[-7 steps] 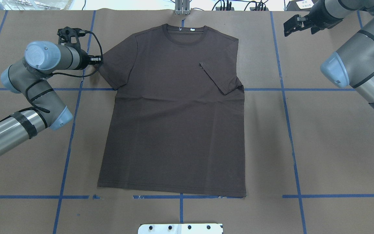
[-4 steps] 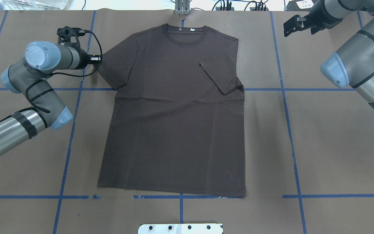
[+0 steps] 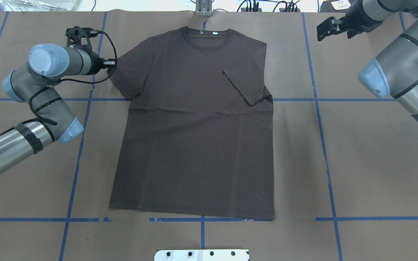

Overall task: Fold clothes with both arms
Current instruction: 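Grasp the sleeve nearest the left gripper and fold it inward over the shirt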

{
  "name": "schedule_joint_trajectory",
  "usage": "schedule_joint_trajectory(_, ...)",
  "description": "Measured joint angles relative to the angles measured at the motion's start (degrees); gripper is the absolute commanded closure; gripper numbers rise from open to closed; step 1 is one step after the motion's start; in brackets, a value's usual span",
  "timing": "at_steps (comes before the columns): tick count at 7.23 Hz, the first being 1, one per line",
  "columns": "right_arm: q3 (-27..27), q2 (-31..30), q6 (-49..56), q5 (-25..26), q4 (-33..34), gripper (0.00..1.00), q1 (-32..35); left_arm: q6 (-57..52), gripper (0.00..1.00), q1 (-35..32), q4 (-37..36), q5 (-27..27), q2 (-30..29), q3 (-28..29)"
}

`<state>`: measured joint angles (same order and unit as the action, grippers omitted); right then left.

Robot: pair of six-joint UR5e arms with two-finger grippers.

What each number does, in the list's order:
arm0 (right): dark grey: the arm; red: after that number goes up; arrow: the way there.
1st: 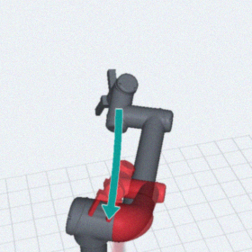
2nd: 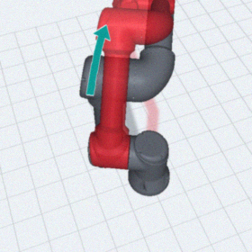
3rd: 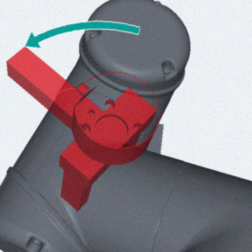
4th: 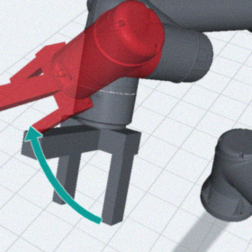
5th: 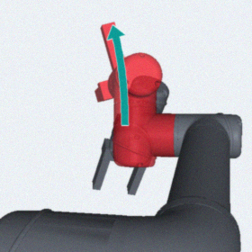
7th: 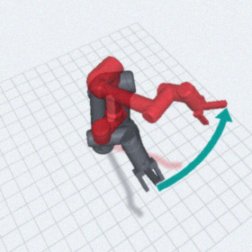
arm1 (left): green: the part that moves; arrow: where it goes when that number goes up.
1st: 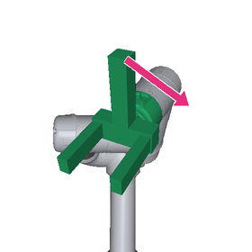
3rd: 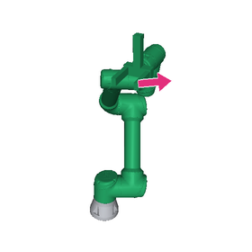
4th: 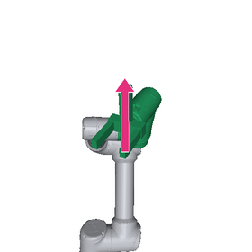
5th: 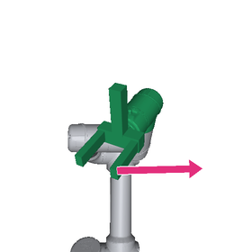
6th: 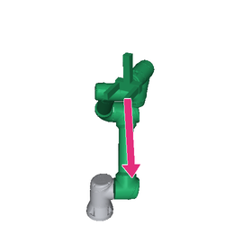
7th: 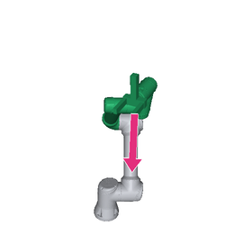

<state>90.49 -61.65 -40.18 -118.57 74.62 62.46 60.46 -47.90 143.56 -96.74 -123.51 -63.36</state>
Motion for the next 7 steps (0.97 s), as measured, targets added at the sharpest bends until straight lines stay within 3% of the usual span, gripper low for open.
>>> schedule_joint_trajectory(3, 0.1, 0.0, -0.5, 0.0, -0.1, 0.0, -0.1, 2.6, 1.0, 0.5, -6.9, 0.0, -3.0, -3.1)
schedule_joint_trajectory(7, 0.0, 0.0, -0.6, 0.1, -0.2, 0.0, -0.1, 11.7, 1.0, 5.8, -14.4, 0.2, -10.4, -3.0)
